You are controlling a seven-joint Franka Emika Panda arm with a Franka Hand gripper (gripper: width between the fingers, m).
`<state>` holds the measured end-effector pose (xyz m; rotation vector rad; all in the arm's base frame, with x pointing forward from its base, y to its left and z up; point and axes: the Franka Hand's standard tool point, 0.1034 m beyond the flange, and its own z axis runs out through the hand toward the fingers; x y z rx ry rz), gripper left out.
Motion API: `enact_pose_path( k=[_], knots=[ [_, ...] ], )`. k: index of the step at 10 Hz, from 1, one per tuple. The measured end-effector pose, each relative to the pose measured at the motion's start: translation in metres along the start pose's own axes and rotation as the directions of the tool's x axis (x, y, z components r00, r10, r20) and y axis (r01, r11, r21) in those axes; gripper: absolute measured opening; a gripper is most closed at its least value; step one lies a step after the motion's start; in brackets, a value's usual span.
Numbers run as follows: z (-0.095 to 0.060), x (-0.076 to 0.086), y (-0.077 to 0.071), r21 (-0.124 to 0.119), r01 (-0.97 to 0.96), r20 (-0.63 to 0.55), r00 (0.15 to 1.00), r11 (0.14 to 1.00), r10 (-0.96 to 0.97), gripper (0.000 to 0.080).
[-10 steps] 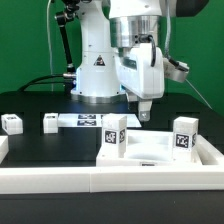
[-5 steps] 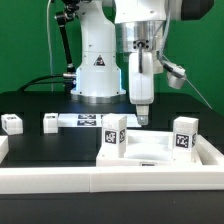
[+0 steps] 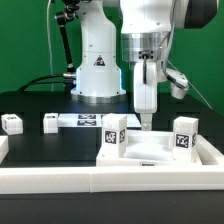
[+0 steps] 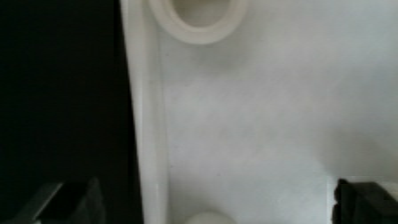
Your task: Assemble square table
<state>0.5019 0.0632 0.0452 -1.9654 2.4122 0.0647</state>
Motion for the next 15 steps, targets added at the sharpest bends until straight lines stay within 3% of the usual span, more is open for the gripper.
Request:
enact_pose_path(
  k=[2,6,8,12,14,15],
  knots=[
    [0.008,-0.002,0.005,-0.014,0.019,-0.011,1.0,1.0,-0.019,0.0649],
    [0.01,-0.001,0.006,-0.014,0.031,-0.014,0.999,0.999,-0.031,0.0649],
    [0.023,0.004,0.012,-0.025,0.041,-0.036,0.999,0.999,-0.041,0.0649],
    [0.033,0.008,0.016,-0.04,0.051,-0.049,0.997,0.998,-0.052,0.0649],
    [0.033,0.008,0.016,-0.04,0.052,-0.05,0.997,0.998,-0.054,0.0621],
    [0.033,0.008,0.017,-0.04,0.052,-0.05,0.997,0.998,-0.054,0.0447]
  ],
)
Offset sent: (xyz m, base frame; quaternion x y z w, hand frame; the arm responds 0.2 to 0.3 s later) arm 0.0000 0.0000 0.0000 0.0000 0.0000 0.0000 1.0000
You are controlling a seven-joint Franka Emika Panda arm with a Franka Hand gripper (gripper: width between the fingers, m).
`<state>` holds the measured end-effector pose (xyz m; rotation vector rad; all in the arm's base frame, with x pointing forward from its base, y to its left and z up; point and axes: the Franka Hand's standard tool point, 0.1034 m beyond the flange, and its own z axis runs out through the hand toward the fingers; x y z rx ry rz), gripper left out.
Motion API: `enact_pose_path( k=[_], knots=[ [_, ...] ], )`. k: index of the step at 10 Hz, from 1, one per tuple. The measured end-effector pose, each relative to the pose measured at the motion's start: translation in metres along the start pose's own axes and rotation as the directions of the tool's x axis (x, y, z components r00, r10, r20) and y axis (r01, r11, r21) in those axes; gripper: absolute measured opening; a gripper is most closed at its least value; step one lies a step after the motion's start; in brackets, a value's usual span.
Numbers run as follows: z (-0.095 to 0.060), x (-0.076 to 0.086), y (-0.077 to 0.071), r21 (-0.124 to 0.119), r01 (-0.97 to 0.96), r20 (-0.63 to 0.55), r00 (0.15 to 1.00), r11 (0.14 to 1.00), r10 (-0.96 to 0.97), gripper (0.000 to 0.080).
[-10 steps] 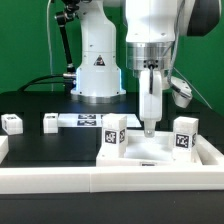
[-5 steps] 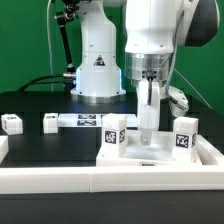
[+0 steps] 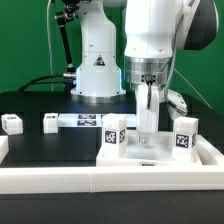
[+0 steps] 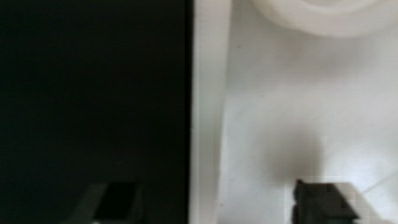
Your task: Assemble square table
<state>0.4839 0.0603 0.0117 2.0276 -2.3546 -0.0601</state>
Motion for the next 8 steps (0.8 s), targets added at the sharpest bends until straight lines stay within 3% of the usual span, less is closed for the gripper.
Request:
enact_pose_path(
  k=[2,3,4,8],
  knots=[
    [0.0005,0.0002,0.0003,-0.001,0.001,-0.001,1.0,1.0,-0.001,0.0129],
    [0.0001,0.0003,-0.0002,0.001,0.002,-0.001,1.0,1.0,-0.002,0.0129],
    [0.0,0.0004,-0.0003,0.002,0.004,-0.001,1.0,1.0,-0.004,0.0065],
    [-0.0001,0.0008,-0.0006,0.004,0.011,-0.001,1.0,1.0,-0.011,0.0065]
  ],
)
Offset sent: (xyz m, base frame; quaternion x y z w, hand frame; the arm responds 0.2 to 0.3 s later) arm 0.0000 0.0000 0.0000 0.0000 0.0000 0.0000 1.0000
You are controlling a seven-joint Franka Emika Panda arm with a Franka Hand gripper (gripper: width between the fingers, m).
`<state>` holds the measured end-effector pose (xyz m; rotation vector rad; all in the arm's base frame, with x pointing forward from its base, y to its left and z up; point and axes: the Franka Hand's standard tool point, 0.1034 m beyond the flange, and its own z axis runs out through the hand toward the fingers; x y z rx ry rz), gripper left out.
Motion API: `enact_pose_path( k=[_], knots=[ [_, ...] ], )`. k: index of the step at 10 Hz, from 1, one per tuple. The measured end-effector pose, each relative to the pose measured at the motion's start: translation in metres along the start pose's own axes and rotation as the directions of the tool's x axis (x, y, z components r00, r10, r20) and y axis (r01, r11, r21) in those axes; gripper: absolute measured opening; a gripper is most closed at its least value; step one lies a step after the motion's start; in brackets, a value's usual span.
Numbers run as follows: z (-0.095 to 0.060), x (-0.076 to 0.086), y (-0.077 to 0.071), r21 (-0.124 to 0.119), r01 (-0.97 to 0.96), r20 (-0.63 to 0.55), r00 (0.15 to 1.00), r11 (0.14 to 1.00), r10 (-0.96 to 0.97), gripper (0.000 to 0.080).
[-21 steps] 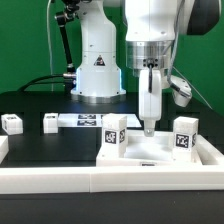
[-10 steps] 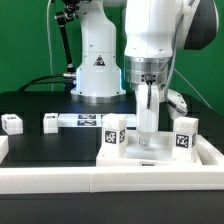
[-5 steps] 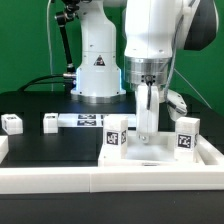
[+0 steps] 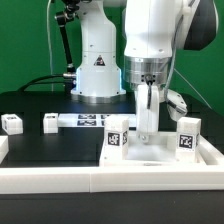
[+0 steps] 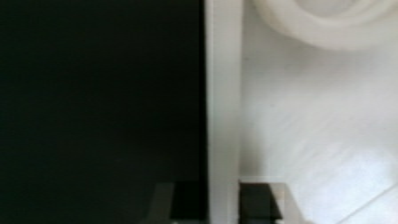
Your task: Assemble square table
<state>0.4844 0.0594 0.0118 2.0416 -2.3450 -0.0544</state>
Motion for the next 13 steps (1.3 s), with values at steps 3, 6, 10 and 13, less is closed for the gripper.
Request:
enact_pose_path(
  k=[3,6,10,13],
  knots=[
    [-0.004,0.013,-0.006,0.007,0.117,-0.001,0.993,0.993,-0.117,0.0067],
    [-0.006,0.032,-0.008,0.0,0.225,-0.003,0.974,0.974,-0.225,0.0067],
    [-0.002,0.037,-0.002,-0.017,0.382,-0.002,0.924,0.924,-0.382,0.0067],
    [-0.001,0.046,0.002,-0.026,0.489,-0.003,0.872,0.872,-0.49,0.0067]
  ],
)
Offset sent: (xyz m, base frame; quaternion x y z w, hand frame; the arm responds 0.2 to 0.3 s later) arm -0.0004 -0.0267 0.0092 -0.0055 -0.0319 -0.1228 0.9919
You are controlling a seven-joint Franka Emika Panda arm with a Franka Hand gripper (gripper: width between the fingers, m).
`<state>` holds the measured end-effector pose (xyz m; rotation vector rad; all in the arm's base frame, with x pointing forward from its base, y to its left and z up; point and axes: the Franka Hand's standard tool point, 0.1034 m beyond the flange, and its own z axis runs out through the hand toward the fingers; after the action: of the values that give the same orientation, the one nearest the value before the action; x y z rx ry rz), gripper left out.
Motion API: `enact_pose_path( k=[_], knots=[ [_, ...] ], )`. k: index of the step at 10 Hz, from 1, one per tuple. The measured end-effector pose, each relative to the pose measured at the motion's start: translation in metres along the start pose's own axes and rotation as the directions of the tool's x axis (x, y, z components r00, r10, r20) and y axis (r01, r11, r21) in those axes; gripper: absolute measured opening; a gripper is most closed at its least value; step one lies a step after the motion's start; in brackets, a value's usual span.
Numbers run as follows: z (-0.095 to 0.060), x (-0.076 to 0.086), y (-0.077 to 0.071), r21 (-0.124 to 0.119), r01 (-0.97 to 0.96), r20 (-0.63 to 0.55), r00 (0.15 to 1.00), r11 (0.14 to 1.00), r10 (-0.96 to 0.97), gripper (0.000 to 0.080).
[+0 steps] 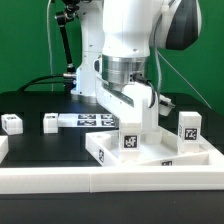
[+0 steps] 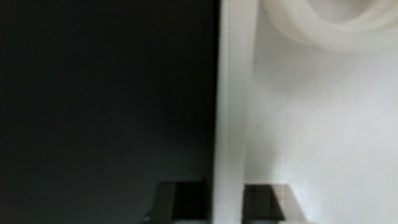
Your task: Assemble square table
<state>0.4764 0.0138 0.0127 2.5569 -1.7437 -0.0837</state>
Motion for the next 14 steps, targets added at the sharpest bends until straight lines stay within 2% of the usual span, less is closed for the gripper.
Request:
enact_pose_path(
  k=[1,2,4,7,11,14],
  knots=[
    [0.0,0.006,0.003,-0.004,0.069,-0.001,0.998,0.998,-0.069,0.0068],
    [-0.002,0.019,0.008,-0.008,0.149,0.003,0.989,0.989,-0.149,0.0068],
    [-0.003,0.03,0.009,-0.007,0.292,0.003,0.957,0.957,-0.291,0.0068],
    [-0.005,0.041,0.008,0.0,0.46,-0.022,0.888,0.888,-0.46,0.0068],
    [-0.006,0.047,0.009,-0.002,0.606,-0.031,0.795,0.795,-0.606,0.0067],
    [-0.006,0.049,0.001,-0.032,0.785,-0.036,0.617,0.618,-0.786,0.0066]
  ],
)
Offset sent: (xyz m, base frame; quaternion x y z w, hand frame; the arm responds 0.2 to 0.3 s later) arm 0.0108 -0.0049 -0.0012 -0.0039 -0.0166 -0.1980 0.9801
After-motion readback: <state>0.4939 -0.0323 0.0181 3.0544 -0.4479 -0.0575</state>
